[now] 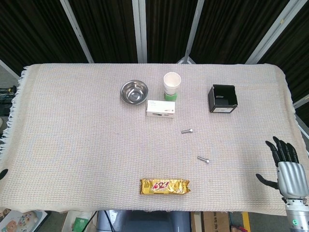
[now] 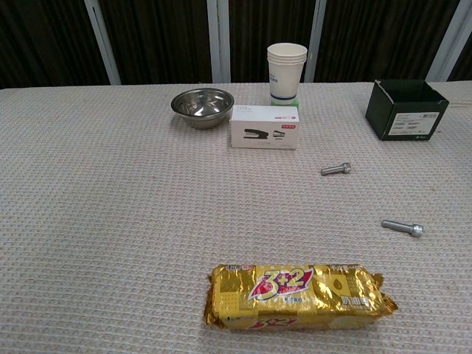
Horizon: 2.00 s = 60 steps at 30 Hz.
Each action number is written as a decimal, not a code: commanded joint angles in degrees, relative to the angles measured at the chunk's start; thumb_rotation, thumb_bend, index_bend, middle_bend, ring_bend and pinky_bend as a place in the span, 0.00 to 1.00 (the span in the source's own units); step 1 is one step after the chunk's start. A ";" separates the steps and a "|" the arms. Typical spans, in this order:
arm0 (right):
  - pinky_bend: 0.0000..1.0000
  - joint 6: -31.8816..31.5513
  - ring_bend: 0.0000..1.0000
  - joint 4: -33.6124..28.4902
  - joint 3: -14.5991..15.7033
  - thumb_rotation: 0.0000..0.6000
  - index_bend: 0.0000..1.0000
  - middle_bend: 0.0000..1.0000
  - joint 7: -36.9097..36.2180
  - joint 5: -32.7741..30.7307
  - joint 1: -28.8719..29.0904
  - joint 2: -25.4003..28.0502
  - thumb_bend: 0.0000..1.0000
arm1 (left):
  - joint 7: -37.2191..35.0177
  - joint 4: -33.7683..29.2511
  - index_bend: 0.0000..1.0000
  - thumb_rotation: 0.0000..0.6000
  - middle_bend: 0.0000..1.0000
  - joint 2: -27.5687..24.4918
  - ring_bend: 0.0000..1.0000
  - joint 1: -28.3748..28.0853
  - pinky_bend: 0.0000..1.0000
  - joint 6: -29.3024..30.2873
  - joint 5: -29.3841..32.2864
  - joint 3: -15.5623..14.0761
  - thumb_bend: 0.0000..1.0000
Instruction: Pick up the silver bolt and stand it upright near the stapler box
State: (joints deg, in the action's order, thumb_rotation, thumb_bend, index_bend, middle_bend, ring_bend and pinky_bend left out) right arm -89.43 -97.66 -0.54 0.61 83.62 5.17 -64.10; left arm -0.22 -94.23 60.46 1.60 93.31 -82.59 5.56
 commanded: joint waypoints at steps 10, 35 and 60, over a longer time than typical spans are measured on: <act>0.00 4.56 0.02 0.57 -0.63 1.00 0.26 0.01 -3.78 0.23 1.65 -2.63 0.05 | 0.82 -0.25 0.02 1.00 0.00 0.39 0.00 -0.35 0.03 -0.21 -0.43 -0.03 0.04; 0.00 13.92 0.01 -19.48 -12.30 1.00 0.38 0.01 51.63 -47.61 27.10 -15.00 0.24 | 1.70 -0.20 0.02 1.00 0.00 0.71 0.00 -1.60 0.03 -2.59 1.40 0.47 0.04; 0.00 2.67 0.00 -12.43 -13.15 1.00 0.43 0.01 56.63 -55.57 32.74 -29.21 0.30 | 1.23 -0.07 0.02 1.00 0.00 0.52 0.00 -1.82 0.03 -3.21 2.28 0.63 0.04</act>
State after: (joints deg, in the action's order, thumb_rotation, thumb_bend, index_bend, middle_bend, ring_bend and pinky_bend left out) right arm -86.78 -109.99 -13.78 57.38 28.06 38.01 -93.43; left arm 0.98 -94.27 60.98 -0.24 90.08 -80.29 6.20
